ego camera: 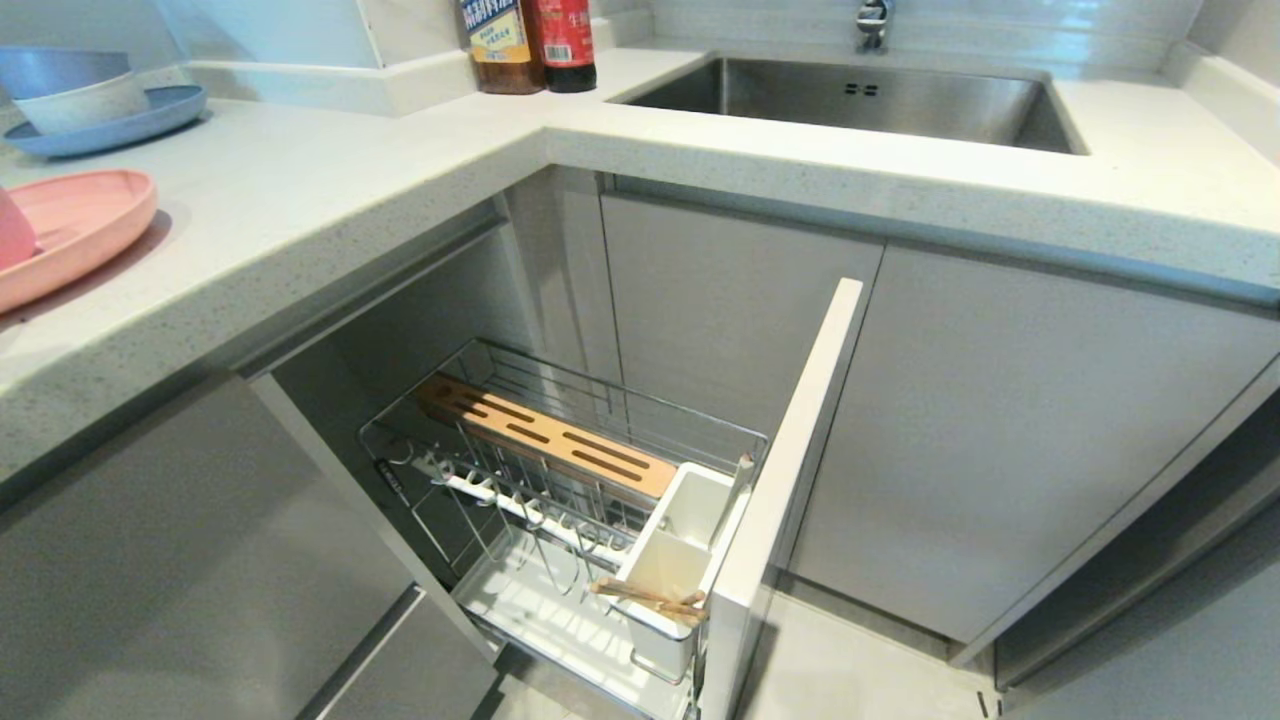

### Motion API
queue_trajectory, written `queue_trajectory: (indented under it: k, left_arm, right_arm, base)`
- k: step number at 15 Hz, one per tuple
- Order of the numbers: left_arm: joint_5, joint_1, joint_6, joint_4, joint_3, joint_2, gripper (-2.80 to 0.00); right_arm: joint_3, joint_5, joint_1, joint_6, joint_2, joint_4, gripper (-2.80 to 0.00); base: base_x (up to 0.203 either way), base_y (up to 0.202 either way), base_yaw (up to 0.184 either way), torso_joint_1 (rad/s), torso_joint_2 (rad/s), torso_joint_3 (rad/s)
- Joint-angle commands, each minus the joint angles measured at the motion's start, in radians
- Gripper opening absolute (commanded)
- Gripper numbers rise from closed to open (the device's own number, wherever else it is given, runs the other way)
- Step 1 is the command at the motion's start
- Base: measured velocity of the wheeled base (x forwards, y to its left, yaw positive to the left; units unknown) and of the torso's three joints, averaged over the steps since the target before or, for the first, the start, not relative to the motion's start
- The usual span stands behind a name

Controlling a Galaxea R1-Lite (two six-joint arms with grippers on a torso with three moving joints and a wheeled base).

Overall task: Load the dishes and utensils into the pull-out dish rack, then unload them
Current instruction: Take the fork out of the cupboard

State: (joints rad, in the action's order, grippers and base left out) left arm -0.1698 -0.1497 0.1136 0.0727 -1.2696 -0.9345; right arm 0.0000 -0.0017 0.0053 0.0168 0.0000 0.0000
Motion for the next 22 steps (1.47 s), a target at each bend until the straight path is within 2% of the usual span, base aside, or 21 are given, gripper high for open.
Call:
queue_trajectory:
  k: [1, 2, 4, 7, 9, 10, 11, 13, 15, 17, 19, 22]
  left_arm:
    - [0.051, -0.164, 0.026, -0.001, 0.004, 0.049, -2.8]
    - [0.076, -0.22, 0.053, -0.004, 0.006, 0.079, -2.8]
    - [0.087, -0.326, 0.124, -0.016, 0.016, 0.099, -2.8]
    - [0.103, -0.503, 0.241, -0.091, 0.033, 0.116, -2.8]
    - [0.148, -0.624, 0.29, -0.112, 0.084, 0.126, -2.8]
    - [0.191, -0.675, 0.309, -0.115, 0.125, 0.135, -2.8]
    - [0.235, -0.696, 0.32, -0.118, 0.174, 0.146, -2.8]
    - [0.269, -0.706, 0.333, -0.12, 0.237, 0.152, -2.8]
    - [0.283, -0.708, 0.345, -0.117, 0.262, 0.143, -2.8]
    - [0.291, -0.709, 0.403, -0.105, 0.267, 0.109, -2.8]
    - [0.291, -0.712, 0.432, -0.082, 0.272, 0.088, -2.8]
    - [0.291, -0.72, 0.445, -0.079, 0.278, 0.056, -2.8]
  right_arm:
    - [0.002, 0.0, 0.001, 0.0, 0.0, 0.0, -2.8]
    - [0.002, 0.0, 0.001, 0.0, 0.0, -0.001, -2.8]
    - [0.002, 0.0, 0.001, 0.0, 0.0, 0.0, -2.8]
    - [0.002, 0.0, 0.001, 0.0, 0.0, 0.0, -2.8]
    - [0.002, 0.0, 0.001, 0.0, 0.0, 0.0, -2.8]
    - [0.002, 0.0, 0.0, 0.0, 0.0, 0.0, -2.8]
    - [0.002, 0.0, 0.0, 0.0, 0.0, -0.001, -2.8]
    - [0.002, 0.0, 0.001, 0.0, 0.0, 0.0, -2.8]
    - [0.002, 0.0, 0.001, 0.0, 0.0, 0.0, -2.8]
    - [0.002, 0.0, 0.001, 0.0, 0.0, 0.0, -2.8]
    - [0.002, 0.0, 0.001, 0.0, 0.0, 0.0, -2.8]
    - [0.002, 0.0, 0.001, 0.0, 0.0, 0.0, -2.8]
  base:
    - [0.0, 0.0, 0.0, 0.0, 0.0, 0.0]
    - [0.0, 0.0, 0.0, 0.0, 0.0, 0.0]
    - [0.0, 0.0, 0.0, 0.0, 0.0, 0.0]
    - [0.0, 0.0, 0.0, 0.0, 0.0, 0.0]
    - [0.0, 0.0, 0.0, 0.0, 0.0, 0.0]
    - [0.0, 0.0, 0.0, 0.0, 0.0, 0.0]
    - [0.0, 0.0, 0.0, 0.0, 0.0, 0.0]
    - [0.0, 0.0, 0.0, 0.0, 0.0, 0.0]
    - [0.0, 0.0, 0.0, 0.0, 0.0, 0.0]
    - [0.0, 0.0, 0.0, 0.0, 0.0, 0.0]
    - [0.0, 0.0, 0.0, 0.0, 0.0, 0.0]
    - [0.0, 0.0, 0.0, 0.0, 0.0, 0.0]
